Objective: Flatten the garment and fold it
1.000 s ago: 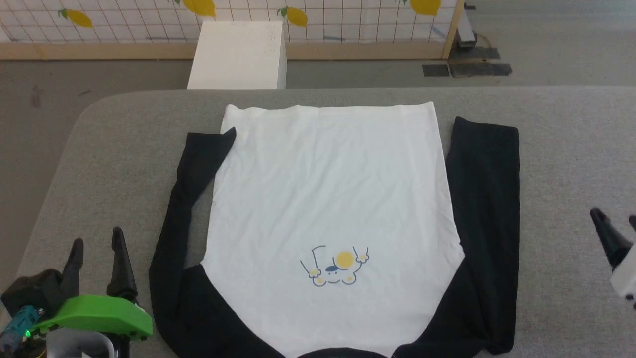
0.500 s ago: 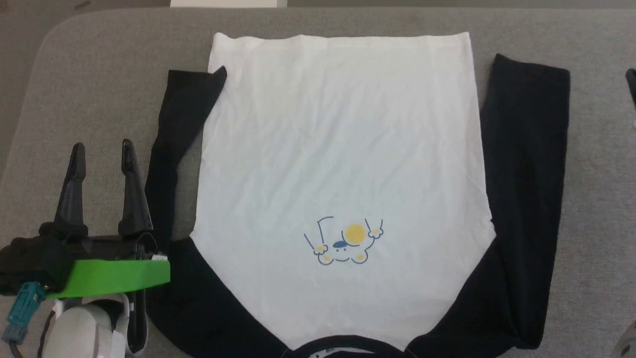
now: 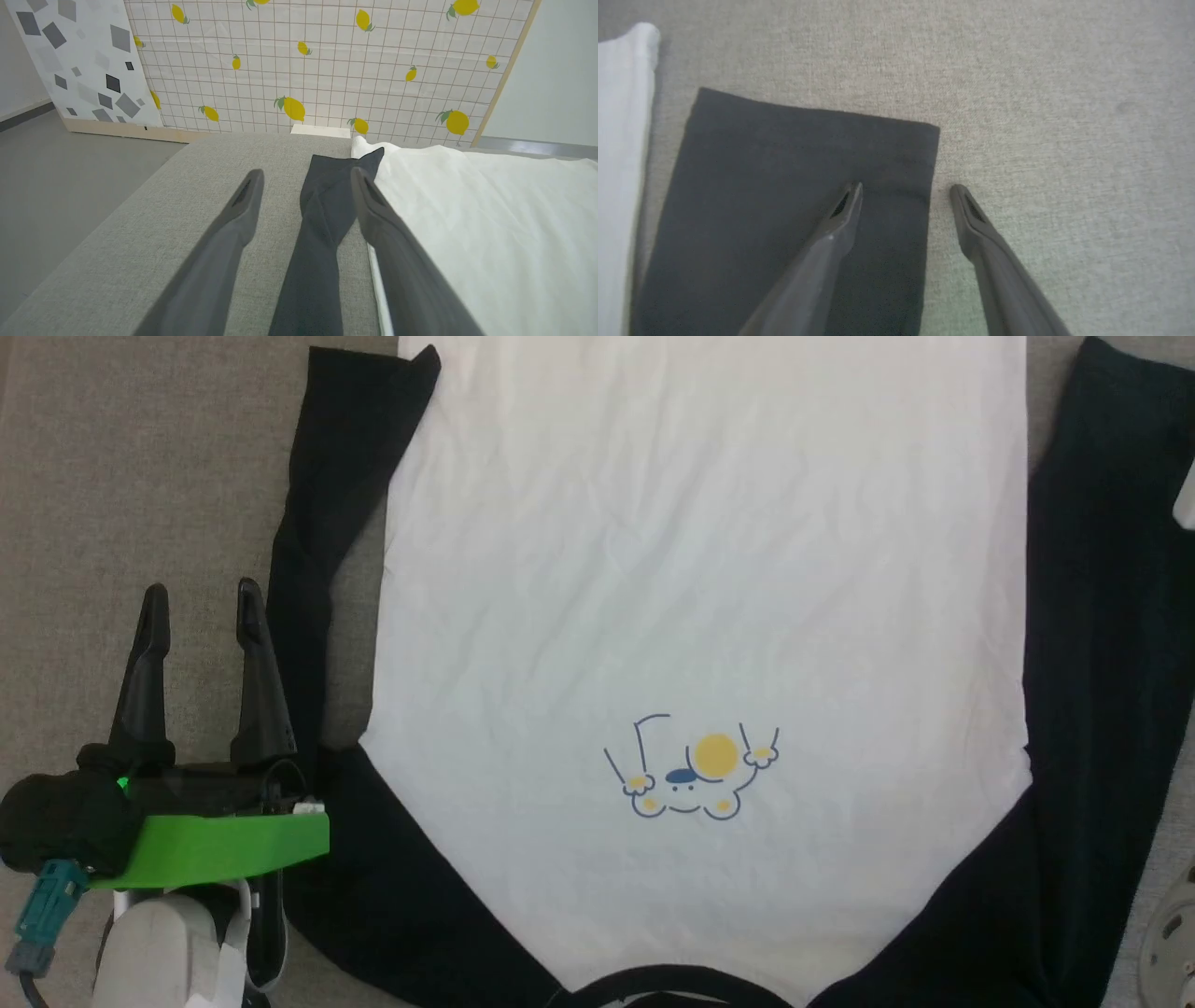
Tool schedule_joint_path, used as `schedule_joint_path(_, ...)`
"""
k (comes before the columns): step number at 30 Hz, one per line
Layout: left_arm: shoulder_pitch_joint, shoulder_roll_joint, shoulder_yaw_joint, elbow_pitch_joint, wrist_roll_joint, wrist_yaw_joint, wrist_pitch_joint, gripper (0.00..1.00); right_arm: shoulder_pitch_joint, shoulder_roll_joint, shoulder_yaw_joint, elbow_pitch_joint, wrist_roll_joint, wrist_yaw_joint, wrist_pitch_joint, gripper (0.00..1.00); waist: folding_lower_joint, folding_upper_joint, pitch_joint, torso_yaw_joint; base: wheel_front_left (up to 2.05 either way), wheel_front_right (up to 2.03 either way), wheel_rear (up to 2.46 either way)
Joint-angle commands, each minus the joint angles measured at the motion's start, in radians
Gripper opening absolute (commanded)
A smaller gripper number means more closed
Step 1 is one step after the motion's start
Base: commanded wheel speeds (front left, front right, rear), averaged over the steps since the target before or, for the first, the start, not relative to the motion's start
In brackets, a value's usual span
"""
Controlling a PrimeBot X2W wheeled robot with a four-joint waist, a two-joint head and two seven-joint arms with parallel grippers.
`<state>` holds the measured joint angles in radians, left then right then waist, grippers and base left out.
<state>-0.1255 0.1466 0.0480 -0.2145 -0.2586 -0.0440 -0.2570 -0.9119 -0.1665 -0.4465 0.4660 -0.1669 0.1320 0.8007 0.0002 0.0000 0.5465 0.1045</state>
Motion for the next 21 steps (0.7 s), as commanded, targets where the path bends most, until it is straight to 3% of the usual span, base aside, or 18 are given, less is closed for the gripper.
schedule_joint_path(1,-0.023,-0.008,0.007,0.001,0.019,-0.010,-0.005,1.00,-0.009,-0.001,0.004,0.022,-0.014,-0.001,0.009,1.00,-0.0002,0.0000,0.023,0.014,0.00,0.00,0.00)
schedule_joint_path(3,-0.026,-0.015,0.014,0.004,0.028,-0.019,-0.005,1.00,-0.008,-0.002,0.009,0.043,-0.015,-0.001,0.028,1.00,-0.0002,0.0000,0.023,0.011,0.00,0.00,0.00)
schedule_joint_path(4,-0.026,-0.018,0.017,0.007,0.031,-0.023,-0.005,1.00,-0.011,-0.001,0.007,0.051,-0.009,-0.001,0.034,0.33,-0.0002,0.0000,0.020,0.007,0.00,0.00,0.00)
schedule_joint_path(5,-0.026,-0.021,0.020,0.010,0.035,-0.028,-0.005,1.00,-0.012,-0.002,0.007,0.056,-0.007,-0.001,0.037,0.00,-0.0002,0.0000,0.016,0.004,0.00,0.00,0.00)
schedule_joint_path(14,-0.023,-0.049,0.022,0.049,0.051,-0.054,-0.005,1.00,-0.010,-0.036,-0.071,-0.001,0.115,-0.001,-0.061,0.00,-0.0002,0.0000,-0.092,-0.013,0.00,0.00,0.00)
schedule_joint_path(21,0.025,-0.063,0.041,0.076,0.055,-0.063,-0.005,1.00,0.186,-0.143,-0.116,-0.142,0.236,-0.001,-0.058,0.00,-0.0002,0.0000,-0.244,-0.024,0.00,0.00,0.00)
